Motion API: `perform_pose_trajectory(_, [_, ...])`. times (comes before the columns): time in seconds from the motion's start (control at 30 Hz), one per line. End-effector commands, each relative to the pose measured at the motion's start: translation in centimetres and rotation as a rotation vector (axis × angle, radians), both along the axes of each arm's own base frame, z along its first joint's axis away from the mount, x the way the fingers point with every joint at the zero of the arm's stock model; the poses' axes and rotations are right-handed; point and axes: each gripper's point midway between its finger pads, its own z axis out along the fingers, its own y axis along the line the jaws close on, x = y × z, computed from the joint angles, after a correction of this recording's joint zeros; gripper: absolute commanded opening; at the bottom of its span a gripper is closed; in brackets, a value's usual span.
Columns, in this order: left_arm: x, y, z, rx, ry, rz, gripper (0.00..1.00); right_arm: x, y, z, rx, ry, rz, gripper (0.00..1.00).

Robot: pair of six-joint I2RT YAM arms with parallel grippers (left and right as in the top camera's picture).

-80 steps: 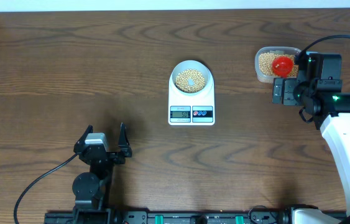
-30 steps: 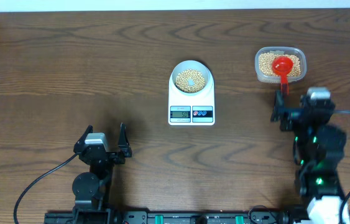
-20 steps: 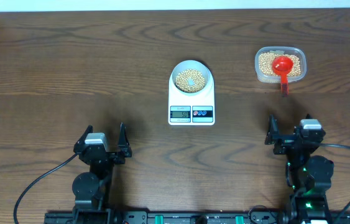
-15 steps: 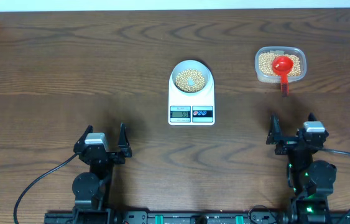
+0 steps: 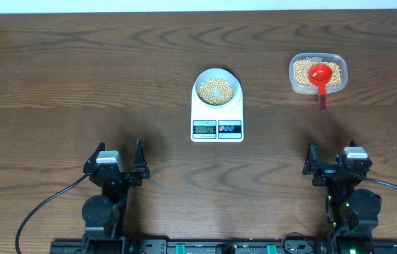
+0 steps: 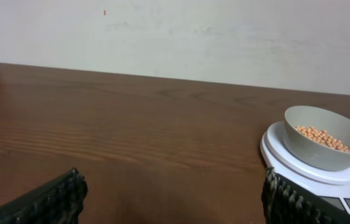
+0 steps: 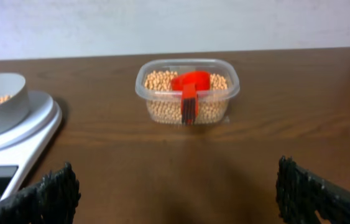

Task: Scoop item into bowl and weigh 50g on scale

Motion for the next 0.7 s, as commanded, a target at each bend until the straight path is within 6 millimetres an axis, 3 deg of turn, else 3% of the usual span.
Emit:
perform_pose_trajectory(0.0, [-0.1,0.7,-1.6,0.022,0.053,0.034,0.92,-0.2,-0.3,1.1,-0.014,-0.049,-0.015,0.99])
perform_pose_trajectory(0.27, [-0.1,0.7,-1.6,0.022,0.053,0.035,0.92,-0.4,-0.3,2.2,-0.028,-0.099,-0.014,0.99])
perform_pose_trajectory(0.67, [-0.1,0.7,-1.6,0.022,0.053,0.035,0.93,-0.4,-0.3,2.2,-0.027,-0.098,-0.011,0.99])
